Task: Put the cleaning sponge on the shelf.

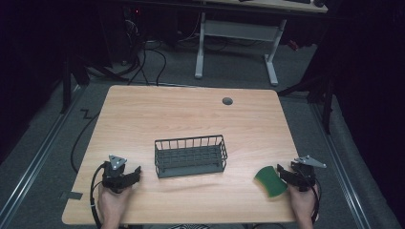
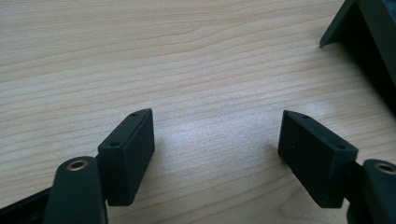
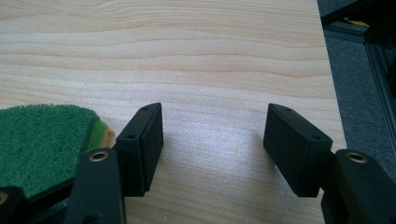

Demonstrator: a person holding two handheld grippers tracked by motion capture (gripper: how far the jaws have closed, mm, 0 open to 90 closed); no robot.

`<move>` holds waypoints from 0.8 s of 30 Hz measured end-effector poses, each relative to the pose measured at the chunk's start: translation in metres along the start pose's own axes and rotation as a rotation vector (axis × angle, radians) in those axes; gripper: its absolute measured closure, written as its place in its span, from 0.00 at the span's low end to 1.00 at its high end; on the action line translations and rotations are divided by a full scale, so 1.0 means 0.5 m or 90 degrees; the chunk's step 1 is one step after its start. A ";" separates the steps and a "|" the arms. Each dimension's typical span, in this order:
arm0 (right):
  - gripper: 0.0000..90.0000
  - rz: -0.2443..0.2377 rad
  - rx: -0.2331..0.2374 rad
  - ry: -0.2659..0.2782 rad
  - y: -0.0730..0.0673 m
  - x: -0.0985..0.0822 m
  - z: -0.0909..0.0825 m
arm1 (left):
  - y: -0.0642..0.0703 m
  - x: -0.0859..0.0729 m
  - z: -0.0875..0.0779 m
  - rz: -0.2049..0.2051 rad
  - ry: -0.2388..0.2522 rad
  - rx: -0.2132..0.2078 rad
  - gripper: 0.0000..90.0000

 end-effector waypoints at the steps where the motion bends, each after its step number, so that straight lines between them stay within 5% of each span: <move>1: 0.42 0.000 0.000 0.000 0.000 0.000 0.000 | 0.000 0.000 0.000 0.000 0.000 0.000 0.31; 15: 0.45 0.000 0.003 -0.002 0.002 0.001 -0.001 | 0.007 0.000 -0.006 0.014 0.000 -0.031 0.39; 18: 0.46 0.023 0.011 0.007 0.007 0.011 -0.017 | 0.022 0.003 -0.019 0.025 0.016 -0.050 0.38; 23: 0.47 -0.008 0.046 0.047 -0.026 0.037 -0.049 | 0.045 0.006 -0.039 0.024 0.025 -0.086 0.38; 24: 0.51 -0.032 0.068 0.062 -0.056 0.048 -0.065 | 0.058 0.004 -0.051 0.029 0.025 -0.095 0.38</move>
Point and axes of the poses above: each handheld gripper's, and its own axes: z roughly forward along the jaws, x roughly out of its top, y roughly to its right, the point moved 6 cm from there along z, roughly forward along the jaws, and after that the axes turned 6 degrees about y, right-handed, at the moved point
